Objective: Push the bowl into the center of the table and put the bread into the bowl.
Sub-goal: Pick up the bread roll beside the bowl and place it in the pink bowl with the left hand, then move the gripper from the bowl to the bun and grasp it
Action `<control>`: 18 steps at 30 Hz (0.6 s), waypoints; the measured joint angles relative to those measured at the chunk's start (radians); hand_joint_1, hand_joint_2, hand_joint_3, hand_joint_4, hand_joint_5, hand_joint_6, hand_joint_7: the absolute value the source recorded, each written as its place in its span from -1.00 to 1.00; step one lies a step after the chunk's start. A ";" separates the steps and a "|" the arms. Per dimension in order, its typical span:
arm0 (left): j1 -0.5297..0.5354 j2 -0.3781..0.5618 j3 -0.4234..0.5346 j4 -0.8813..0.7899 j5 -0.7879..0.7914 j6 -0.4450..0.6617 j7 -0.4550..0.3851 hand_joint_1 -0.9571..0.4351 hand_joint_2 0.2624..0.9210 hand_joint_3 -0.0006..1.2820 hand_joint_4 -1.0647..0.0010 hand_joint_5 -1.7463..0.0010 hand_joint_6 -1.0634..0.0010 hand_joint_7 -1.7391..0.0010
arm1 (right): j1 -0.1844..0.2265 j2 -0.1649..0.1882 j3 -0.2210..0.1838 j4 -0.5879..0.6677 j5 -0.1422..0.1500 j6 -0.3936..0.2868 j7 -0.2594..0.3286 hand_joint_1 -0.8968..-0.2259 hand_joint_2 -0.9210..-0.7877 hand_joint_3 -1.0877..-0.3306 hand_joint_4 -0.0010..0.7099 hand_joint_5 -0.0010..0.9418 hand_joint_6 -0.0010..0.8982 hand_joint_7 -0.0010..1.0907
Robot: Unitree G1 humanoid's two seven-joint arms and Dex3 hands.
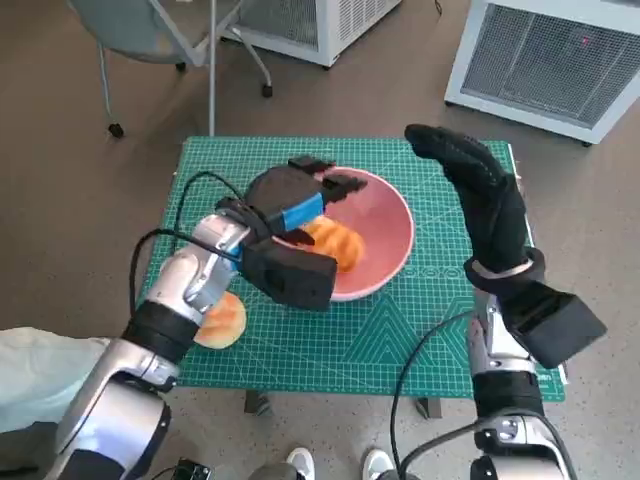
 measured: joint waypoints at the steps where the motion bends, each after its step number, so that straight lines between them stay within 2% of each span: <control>1: 0.009 0.007 0.006 -0.020 -0.004 0.002 -0.007 -0.20 0.61 -0.99 0.92 1.00 0.64 1.00 | -0.001 0.002 0.001 0.000 -0.001 0.000 -0.001 -0.40 -1.00 -0.18 -0.52 -1.00 -1.00 -0.03; 10: 0.162 0.125 0.120 -0.314 -0.104 -0.027 -0.089 -0.28 0.60 -1.00 0.90 0.99 0.62 0.99 | 0.000 0.005 0.002 0.005 -0.002 -0.003 -0.010 -0.41 -1.00 -0.18 -0.52 -1.00 -1.00 -0.02; 18: 0.328 0.272 0.286 -0.590 -0.209 0.022 -0.209 -0.21 0.51 -1.00 0.86 0.99 0.58 0.98 | 0.002 0.011 0.007 0.004 -0.004 -0.004 -0.011 -0.41 -1.00 -0.18 -0.52 -1.00 -1.00 -0.02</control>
